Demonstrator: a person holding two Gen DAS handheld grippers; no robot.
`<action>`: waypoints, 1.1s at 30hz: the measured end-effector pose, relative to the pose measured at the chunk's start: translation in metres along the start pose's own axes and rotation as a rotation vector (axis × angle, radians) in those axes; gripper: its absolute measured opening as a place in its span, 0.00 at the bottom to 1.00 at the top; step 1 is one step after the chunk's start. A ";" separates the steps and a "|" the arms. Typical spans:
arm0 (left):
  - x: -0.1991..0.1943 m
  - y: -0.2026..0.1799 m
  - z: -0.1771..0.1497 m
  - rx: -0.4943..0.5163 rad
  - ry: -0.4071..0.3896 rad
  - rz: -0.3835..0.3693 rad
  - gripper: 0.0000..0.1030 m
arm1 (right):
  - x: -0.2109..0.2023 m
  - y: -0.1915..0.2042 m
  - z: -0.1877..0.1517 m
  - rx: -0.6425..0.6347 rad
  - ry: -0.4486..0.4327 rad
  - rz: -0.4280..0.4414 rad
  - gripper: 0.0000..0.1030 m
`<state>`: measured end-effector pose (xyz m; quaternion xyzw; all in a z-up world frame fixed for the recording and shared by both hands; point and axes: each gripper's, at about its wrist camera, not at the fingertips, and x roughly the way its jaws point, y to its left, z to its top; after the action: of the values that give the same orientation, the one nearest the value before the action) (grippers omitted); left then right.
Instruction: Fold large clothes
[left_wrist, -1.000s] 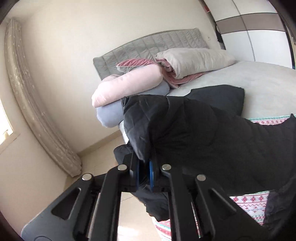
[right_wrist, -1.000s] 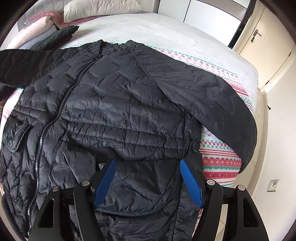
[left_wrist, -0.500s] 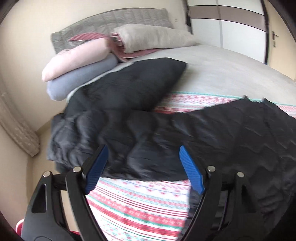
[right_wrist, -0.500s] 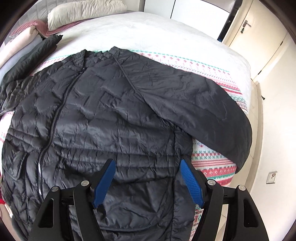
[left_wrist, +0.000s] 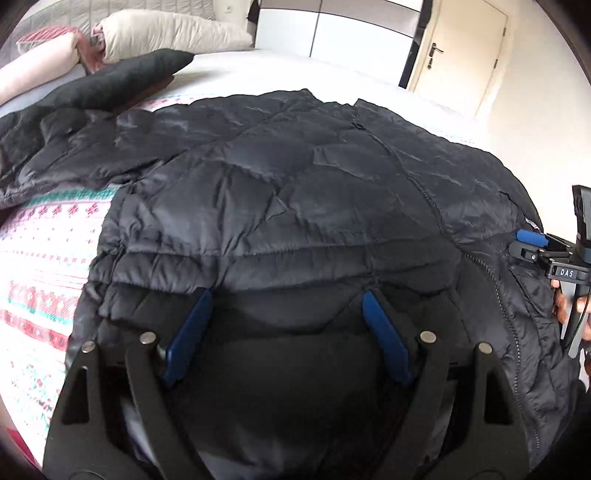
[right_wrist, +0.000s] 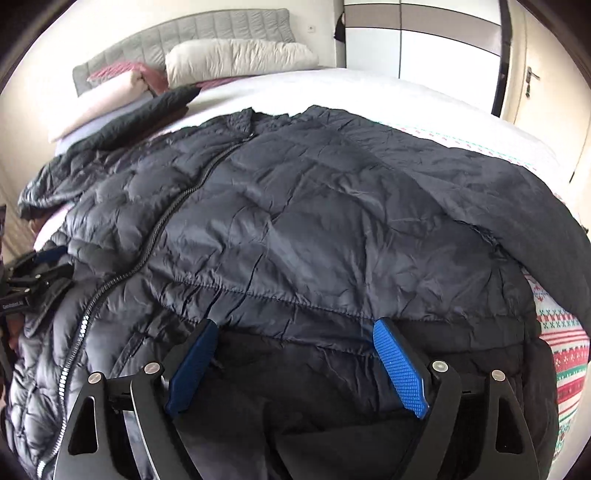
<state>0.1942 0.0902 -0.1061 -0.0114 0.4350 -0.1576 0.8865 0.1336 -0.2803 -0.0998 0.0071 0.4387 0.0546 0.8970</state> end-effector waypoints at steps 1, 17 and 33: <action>-0.008 -0.001 -0.002 -0.002 0.019 0.006 0.82 | -0.007 0.000 0.000 0.003 0.012 -0.039 0.85; -0.094 -0.109 -0.130 0.367 0.189 0.064 0.82 | -0.098 0.101 -0.115 -0.344 0.250 -0.049 0.86; -0.158 -0.025 -0.118 -0.005 0.173 0.016 0.82 | -0.168 0.108 -0.102 -0.332 0.202 -0.026 0.89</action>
<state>0.0061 0.1259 -0.0545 0.0038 0.5104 -0.1498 0.8468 -0.0594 -0.1943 -0.0237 -0.1522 0.5117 0.1151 0.8377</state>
